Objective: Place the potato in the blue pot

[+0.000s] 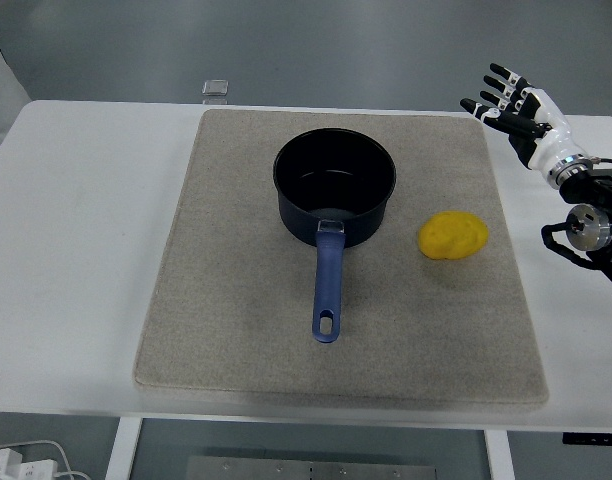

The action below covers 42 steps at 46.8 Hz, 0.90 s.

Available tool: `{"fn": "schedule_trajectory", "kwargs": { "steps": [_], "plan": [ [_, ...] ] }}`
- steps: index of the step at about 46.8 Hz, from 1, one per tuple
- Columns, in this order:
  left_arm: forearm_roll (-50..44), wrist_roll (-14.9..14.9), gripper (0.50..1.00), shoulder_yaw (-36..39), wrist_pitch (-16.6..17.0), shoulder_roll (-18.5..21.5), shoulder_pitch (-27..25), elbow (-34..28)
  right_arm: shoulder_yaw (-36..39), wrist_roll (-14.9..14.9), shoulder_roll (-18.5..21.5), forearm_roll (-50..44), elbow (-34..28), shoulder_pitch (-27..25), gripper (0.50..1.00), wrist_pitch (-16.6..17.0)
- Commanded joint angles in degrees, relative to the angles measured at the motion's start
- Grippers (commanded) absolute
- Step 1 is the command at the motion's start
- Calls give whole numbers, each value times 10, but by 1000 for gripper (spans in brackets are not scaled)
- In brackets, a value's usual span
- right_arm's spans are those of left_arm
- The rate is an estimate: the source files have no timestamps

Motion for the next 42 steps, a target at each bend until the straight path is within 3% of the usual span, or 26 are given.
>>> {"fn": "schedule_trajectory", "kwargs": {
  "steps": [1,42],
  "plan": [
    [1,3,999,0,0,0,0,0,0,0,1,-1,0,0,934,0],
    [0,2,1000,0,1,0,5,5,-1,0,-1,0,0,-4,934,2]
  ]
}}
